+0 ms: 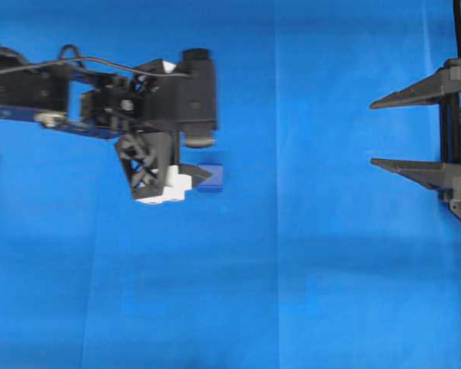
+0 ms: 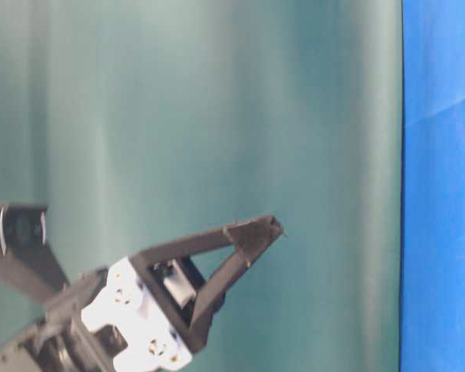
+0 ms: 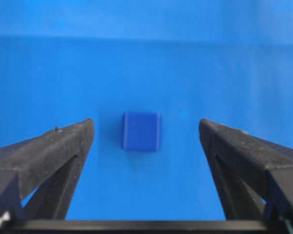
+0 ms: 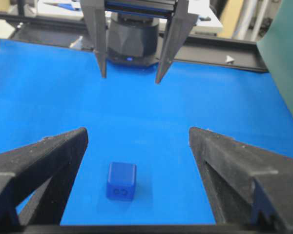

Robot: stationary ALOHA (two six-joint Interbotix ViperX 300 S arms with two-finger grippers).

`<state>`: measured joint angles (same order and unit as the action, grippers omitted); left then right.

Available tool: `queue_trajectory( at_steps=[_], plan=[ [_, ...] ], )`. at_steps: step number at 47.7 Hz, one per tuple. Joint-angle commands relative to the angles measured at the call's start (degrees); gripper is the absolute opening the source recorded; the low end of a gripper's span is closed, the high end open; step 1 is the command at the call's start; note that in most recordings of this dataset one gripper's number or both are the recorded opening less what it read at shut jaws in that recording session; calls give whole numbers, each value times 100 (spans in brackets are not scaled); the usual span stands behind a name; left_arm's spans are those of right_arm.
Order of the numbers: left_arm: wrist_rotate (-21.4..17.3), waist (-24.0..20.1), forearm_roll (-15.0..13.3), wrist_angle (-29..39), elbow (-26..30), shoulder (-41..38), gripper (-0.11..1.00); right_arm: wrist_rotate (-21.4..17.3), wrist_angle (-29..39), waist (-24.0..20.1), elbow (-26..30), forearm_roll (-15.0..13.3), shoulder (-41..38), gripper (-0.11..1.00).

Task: Handover the blue block to the right arm after grasping it with the left arm, then place it in the designated position.
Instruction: 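Lower the left gripper over the blue cube, fingers straddling it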

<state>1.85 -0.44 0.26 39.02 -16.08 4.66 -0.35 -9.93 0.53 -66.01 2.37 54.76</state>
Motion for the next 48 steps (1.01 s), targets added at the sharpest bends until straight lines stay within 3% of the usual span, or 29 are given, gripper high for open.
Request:
queue_trajectory(
  at_steps=[1, 8, 48],
  plan=[
    [0, 9, 9, 360, 466, -88, 92, 0, -26, 9, 158, 0, -35, 97],
    [-18, 9, 18, 527, 703, -229, 92, 0, -26, 9, 149, 0, -35, 97],
    [18, 0, 18, 562, 686, -229, 92, -9, -26, 9, 158, 9, -35, 97]
  ],
)
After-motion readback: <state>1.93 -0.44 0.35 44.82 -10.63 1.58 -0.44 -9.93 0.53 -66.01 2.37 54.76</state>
